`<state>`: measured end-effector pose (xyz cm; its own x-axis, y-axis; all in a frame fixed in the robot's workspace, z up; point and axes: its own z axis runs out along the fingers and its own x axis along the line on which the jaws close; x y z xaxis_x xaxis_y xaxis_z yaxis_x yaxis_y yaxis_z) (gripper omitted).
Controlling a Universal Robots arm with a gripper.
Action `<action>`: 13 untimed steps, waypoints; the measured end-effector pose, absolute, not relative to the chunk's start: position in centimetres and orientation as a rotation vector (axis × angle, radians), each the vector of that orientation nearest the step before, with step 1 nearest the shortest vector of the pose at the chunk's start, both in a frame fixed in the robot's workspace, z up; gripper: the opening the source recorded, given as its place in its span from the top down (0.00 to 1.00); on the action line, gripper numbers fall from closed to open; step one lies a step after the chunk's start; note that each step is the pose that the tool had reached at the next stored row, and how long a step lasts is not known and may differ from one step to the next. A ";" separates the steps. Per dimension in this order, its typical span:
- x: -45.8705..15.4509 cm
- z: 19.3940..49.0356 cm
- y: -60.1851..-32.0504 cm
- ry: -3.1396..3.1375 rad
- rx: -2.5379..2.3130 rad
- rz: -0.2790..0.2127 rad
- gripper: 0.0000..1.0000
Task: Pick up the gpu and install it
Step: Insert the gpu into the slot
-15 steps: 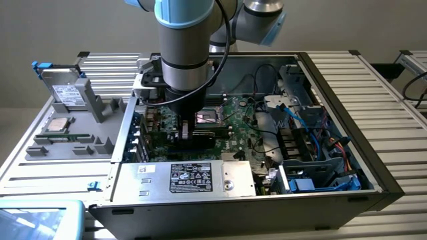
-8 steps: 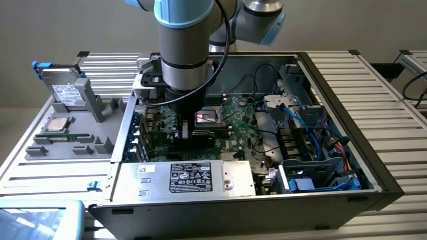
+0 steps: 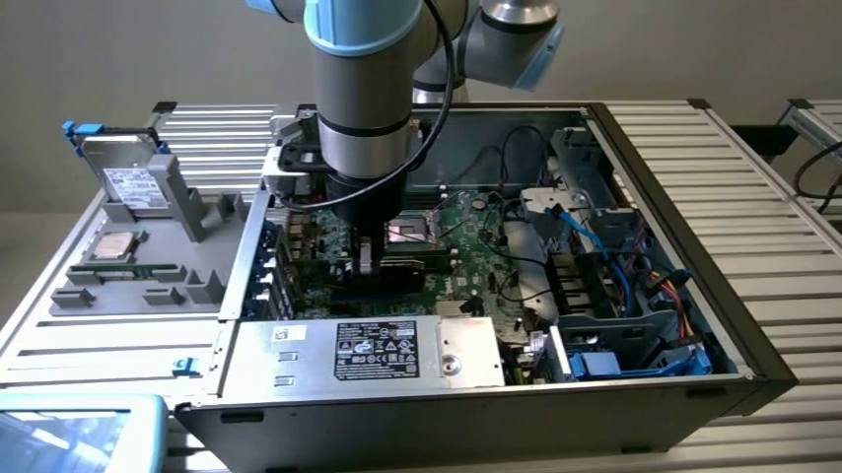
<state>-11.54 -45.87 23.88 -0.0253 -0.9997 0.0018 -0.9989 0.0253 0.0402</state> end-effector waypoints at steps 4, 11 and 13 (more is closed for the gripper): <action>-11.5 23.9 -45.9 -2.229 2.173 -0.041 0.72; -11.7 23.8 -45.9 -2.232 2.177 -0.034 0.72; -11.9 23.8 -45.8 -2.234 2.178 -0.032 0.72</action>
